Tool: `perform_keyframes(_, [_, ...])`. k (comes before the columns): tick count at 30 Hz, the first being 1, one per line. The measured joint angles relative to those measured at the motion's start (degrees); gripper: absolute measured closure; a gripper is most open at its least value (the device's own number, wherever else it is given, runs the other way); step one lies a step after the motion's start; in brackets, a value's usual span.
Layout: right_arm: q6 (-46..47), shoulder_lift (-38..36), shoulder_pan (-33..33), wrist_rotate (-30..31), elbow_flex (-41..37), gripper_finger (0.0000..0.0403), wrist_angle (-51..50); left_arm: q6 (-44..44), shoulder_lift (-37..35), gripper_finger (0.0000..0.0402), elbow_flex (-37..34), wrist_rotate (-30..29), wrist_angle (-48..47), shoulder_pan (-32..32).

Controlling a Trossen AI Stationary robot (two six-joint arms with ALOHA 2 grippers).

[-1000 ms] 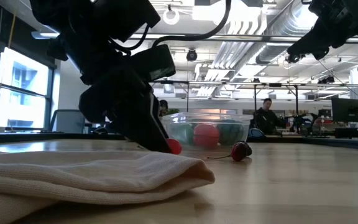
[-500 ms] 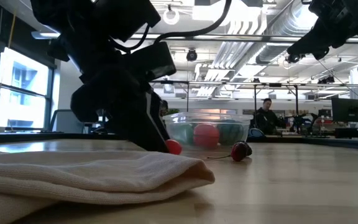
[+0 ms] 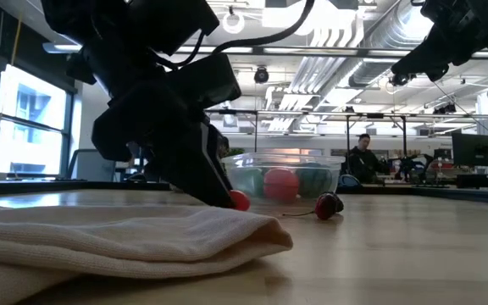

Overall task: Pick and placing Produce into tupperware
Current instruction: Put the red cherry into the transparent bin

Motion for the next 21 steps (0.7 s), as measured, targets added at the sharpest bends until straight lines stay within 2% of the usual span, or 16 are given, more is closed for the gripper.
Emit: perform_keyframes(21, [0.0, 0.0, 0.0, 0.0, 0.0, 0.0402, 0.0, 0.0, 0.0, 0.0285, 0.0, 0.0, 2.2, 0.0])
